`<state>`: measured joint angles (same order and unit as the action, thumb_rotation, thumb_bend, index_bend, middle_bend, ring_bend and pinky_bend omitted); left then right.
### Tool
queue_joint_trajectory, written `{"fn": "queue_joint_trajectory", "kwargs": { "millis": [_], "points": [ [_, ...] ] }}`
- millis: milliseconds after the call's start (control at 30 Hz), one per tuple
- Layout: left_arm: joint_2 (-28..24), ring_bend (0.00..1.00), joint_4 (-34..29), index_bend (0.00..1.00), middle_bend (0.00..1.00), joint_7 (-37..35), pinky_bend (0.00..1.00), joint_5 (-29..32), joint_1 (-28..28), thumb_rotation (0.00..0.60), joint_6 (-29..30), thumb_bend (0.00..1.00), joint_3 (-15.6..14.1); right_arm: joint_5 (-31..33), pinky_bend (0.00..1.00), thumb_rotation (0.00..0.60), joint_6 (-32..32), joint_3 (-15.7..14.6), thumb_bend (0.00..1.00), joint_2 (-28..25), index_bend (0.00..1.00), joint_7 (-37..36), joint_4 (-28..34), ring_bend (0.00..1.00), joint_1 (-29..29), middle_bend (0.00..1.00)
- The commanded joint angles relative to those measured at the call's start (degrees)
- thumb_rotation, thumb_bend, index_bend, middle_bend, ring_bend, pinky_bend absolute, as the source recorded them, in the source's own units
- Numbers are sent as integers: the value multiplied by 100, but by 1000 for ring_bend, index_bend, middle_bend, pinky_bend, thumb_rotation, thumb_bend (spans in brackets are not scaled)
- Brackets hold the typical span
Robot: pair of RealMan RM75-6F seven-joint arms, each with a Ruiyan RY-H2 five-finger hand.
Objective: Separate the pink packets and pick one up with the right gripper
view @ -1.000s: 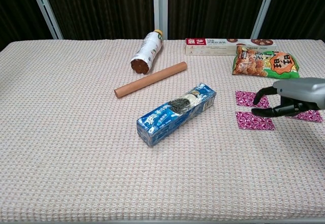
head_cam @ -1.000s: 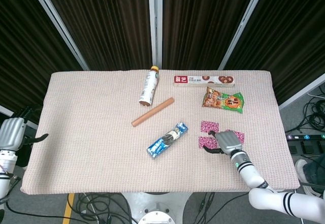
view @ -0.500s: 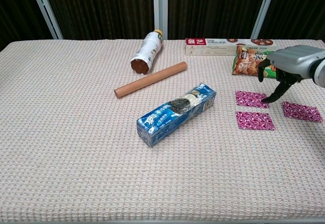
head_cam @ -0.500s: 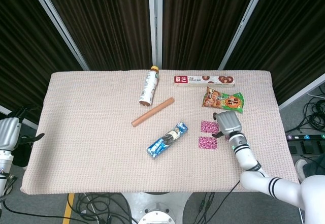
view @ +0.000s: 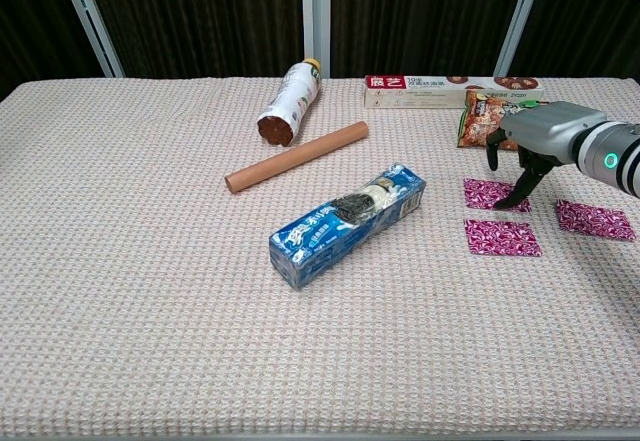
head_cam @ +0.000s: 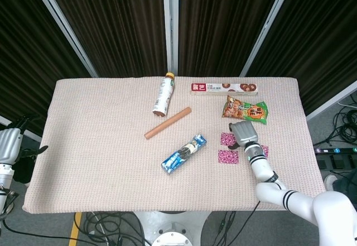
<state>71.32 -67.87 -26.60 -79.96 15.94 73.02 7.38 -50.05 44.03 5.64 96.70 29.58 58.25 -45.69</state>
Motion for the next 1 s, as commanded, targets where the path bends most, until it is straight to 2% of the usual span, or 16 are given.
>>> {"fn": "queue_joint_trajectory", "kwargs": {
  "millis": [33, 500, 667, 867, 1000],
  "points": [
    [0, 233, 11, 278, 294, -1, 262, -8, -10, 600, -2, 4, -16, -16, 1000, 416, -1, 16, 0, 41, 391, -5, -59, 1000, 18, 1000],
    [8, 233, 50, 278, 294, 4, 262, 16, -42, 600, -19, 4, -28, -97, 1000, 426, -187, 80, 0, 223, 387, -8, -387, 1000, 10, 1000],
    [17, 233, 71, 278, 294, -19, 262, 23, -41, 600, -36, 4, -26, -84, 1000, 474, -246, 106, 0, 269, 388, 5, -435, 1000, 12, 1000],
    [27, 233, 119, 278, 294, -57, 262, 28, -68, 600, -67, 4, -58, 9, 1000, 482, -380, 151, 0, 303, 397, 24, -504, 1000, -5, 1000],
    [25, 233, 126, 278, 294, -70, 262, 37, -79, 600, -60, 4, -51, -5, 1000, 522, -364, 168, 0, 319, 411, 14, -506, 1000, 4, 1000]
  ]
}}
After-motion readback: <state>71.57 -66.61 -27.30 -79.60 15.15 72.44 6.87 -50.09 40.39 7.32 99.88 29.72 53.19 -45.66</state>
